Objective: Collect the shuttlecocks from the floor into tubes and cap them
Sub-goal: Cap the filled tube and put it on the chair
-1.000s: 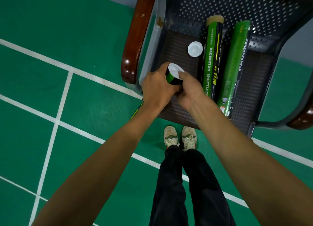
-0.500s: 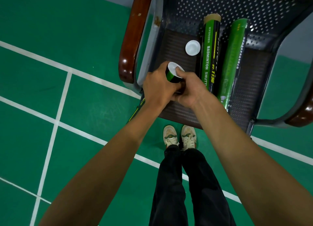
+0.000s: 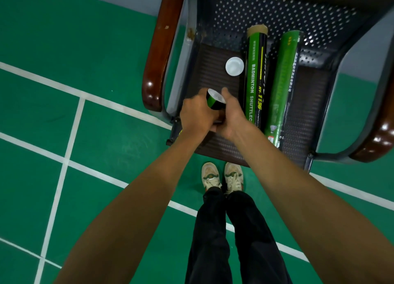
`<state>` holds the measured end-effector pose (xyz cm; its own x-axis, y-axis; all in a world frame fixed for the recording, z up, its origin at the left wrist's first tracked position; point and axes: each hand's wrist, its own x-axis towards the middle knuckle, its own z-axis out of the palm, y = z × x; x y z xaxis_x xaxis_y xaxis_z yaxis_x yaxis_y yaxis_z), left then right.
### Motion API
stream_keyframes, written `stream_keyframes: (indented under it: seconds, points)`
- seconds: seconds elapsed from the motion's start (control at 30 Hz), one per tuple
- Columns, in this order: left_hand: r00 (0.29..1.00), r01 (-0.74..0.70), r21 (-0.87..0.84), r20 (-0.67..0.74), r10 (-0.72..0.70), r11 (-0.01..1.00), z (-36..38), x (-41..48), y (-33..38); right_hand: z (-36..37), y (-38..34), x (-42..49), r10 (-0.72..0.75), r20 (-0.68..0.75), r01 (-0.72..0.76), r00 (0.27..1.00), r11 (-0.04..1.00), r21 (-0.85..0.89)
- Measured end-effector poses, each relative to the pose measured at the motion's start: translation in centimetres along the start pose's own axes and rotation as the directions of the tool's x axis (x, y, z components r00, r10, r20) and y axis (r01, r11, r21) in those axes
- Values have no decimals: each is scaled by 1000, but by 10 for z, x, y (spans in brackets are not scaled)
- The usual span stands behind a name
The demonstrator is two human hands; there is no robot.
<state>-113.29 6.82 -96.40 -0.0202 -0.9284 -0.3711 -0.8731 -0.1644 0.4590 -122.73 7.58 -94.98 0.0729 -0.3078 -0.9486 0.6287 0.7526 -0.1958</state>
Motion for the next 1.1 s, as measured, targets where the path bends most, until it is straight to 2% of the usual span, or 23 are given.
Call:
stream_keyframes:
  seconds: [0.07, 0.13, 0.2, 0.27, 0.33, 0.4, 0.5, 0.67, 0.8, 0.87, 1.1]
  points:
    - [1000, 24, -47, -10, -24, 999, 2, 15, 6, -4, -3, 6, -58, 5, 58, 998, 998, 2]
    - [998, 59, -116, 11, -58, 991, 3, 33, 11, -11, -4, 12, -133, -19, 129, 991, 982, -138]
    - [995, 92, -159, 49, -85, 983, 5, 49, 16, -22, 1, 10, -213, -23, 193, 977, 919, -344]
    - [992, 116, -184, 74, -104, 976, 7, 62, 20, -39, 12, 6, -266, 46, 251, 963, 821, -512]
    - [986, 142, -219, 117, -118, 965, 12, 72, 25, -55, 22, 0, -225, 130, 257, 966, 762, -594]
    - [979, 144, -236, 175, -104, 961, 19, 76, 33, -67, 28, 3, -178, 152, 234, 972, 758, -609]
    - [981, 106, -213, 182, -67, 971, 25, 74, 56, -75, 15, 6, -197, 77, 202, 977, 760, -618]
    - [989, -109, -117, 82, 119, 987, 19, 60, 100, -89, -18, -5, -336, 51, 288, 941, 708, -645]
    - [975, -149, -210, 129, 179, 966, 26, 65, 132, -110, -52, -24, -469, -11, 337, 883, 651, -680]
    - [965, -172, -214, 158, 208, 962, 36, 69, 146, -127, -71, -29, -510, -73, 302, 857, 612, -731]
    - [923, -268, -139, 247, 295, 953, 82, 74, 175, -163, -130, -6, -577, -256, 169, 776, 581, -796]
